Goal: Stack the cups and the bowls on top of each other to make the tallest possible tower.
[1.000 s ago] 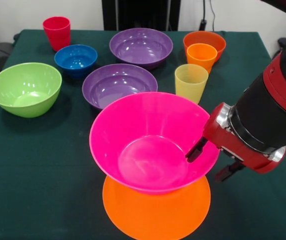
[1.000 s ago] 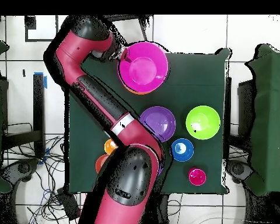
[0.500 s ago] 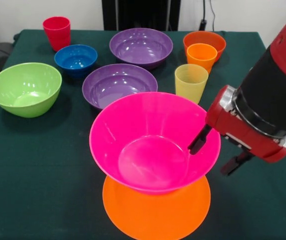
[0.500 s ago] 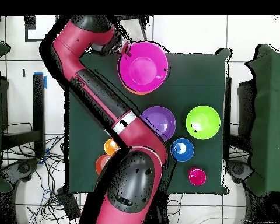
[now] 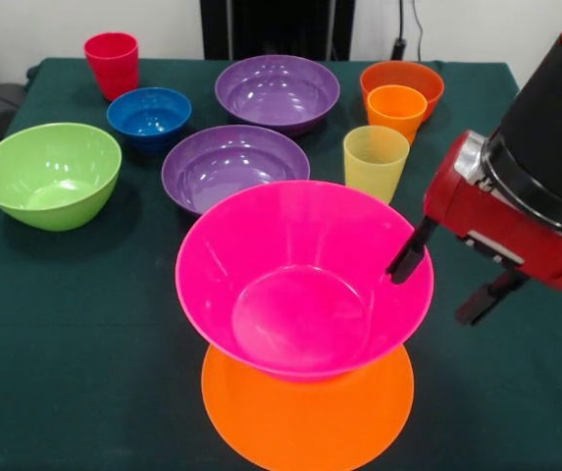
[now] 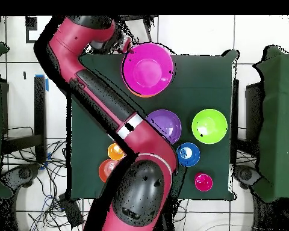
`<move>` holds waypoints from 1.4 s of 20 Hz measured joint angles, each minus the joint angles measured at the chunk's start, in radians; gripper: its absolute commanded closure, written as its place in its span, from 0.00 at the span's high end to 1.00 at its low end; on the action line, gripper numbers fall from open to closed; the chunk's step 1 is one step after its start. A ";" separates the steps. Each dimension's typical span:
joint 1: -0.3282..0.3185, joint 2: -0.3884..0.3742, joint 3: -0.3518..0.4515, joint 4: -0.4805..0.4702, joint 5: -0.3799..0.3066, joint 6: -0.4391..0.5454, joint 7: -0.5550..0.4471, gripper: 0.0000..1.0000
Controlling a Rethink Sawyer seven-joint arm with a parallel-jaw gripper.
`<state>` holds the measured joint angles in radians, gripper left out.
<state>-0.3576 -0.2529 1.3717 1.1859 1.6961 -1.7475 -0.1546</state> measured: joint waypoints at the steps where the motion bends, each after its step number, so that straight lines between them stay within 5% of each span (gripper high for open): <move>1: -0.023 -0.021 0.008 0.051 0.037 0.000 0.000 1.00; 13: -0.228 -0.199 0.084 0.463 0.275 0.084 0.084 1.00; 28: -0.367 -0.357 0.132 0.816 0.394 0.372 0.323 1.00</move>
<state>-0.7247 -0.6100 1.5036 2.0023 2.0903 -1.3753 0.1686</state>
